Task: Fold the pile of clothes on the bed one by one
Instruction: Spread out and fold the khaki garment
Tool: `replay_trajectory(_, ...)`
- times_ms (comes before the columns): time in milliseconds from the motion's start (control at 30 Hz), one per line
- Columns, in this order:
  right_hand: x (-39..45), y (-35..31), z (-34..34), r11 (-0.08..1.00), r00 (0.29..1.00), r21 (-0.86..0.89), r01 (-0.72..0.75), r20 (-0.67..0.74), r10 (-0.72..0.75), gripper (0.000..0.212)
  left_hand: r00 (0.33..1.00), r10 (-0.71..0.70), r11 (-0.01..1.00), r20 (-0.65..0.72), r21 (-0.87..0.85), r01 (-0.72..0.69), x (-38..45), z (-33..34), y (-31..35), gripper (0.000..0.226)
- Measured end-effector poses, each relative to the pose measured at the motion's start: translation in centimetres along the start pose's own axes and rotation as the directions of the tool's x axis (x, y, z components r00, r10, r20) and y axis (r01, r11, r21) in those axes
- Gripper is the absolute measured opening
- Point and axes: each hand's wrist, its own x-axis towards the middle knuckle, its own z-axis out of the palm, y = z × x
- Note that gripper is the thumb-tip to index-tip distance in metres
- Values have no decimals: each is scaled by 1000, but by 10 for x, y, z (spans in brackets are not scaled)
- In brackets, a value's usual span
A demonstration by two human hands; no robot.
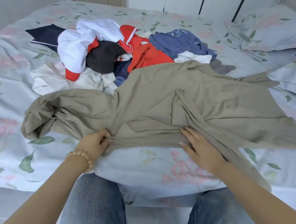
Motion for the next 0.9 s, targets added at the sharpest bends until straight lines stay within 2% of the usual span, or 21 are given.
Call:
replay_trajectory(67, -4, 2, -11, 999, 999, 17, 42, 18, -42, 52, 999, -31, 980, 11, 195, 28, -3, -1, 13, 9)
replay_trajectory(100, -8, 0, -19, 997, 998, 40, 68, 1, -68, 46, 999, 10, 952, -41, 307, 3, -5, 0, 23, 25)
replay_trajectory(133, -13, -1, -26, 992, 991, 36, 118, -70, -115, 41, 988, 77, 927, -132, 373, -23, -6, 2, 34, 41)
replay_trajectory(200, -28, -1, -38, 983, 946, -95, 160, -271, -180, 41, 926, 269, 918, -264, 363, -162, -12, 7, 65, 56)
replay_trajectory(233, -36, 2, -42, 980, 929, -167, 107, -334, -158, 49, 893, 369, 901, -258, 337, -274, -12, 12, 79, 54)
replay_trajectory(300, -54, 12, -45, 969, 945, -221, -109, -325, 32, 67, 855, 493, 843, -162, 330, -424, -5, 27, 102, 43)
replay_trajectory(333, -62, 18, -45, 947, 950, -224, -228, -263, 167, 72, 872, 484, 834, -75, 342, -434, 2, 37, 108, 52)
replay_trajectory(400, -74, 34, -46, 877, 911, -247, -413, -101, 401, 67, 928, 354, 826, 115, 427, -368, 17, 58, 105, 74)
replay_trajectory(467, -77, 49, -54, 834, 878, -293, -468, -51, 475, 45, 955, 228, 820, 190, 491, -293, 30, 76, 93, 71)
replay_trajectory(533, -70, 60, -70, 815, 869, -323, -481, -51, 493, 27, 966, 179, 838, 186, 486, -249, 36, 83, 85, 76)
replay_trajectory(600, -58, 68, -96, 800, 852, -317, -509, -56, 520, 27, 972, 174, 852, 161, 470, -230, 36, 84, 83, 81)
replay_trajectory(667, -42, 80, -131, 777, 842, -331, -535, -135, 522, 29, 976, 178, 862, 124, 459, -215, 36, 85, 82, 90)
replay_trajectory(733, -21, 93, -171, 755, 828, -344, -559, -278, 487, 34, 978, 185, 869, 95, 449, -208, 35, 86, 82, 97)
replay_trajectory(800, 2, 100, -211, 775, 785, -236, -586, -402, 471, 40, 980, 190, 879, 62, 434, -198, 34, 90, 81, 93)
replay_trajectory(900, 33, 97, -253, 868, 733, -3, -497, -536, 418, 42, 984, 180, 888, 7, 428, -166, 33, 93, 79, 79)
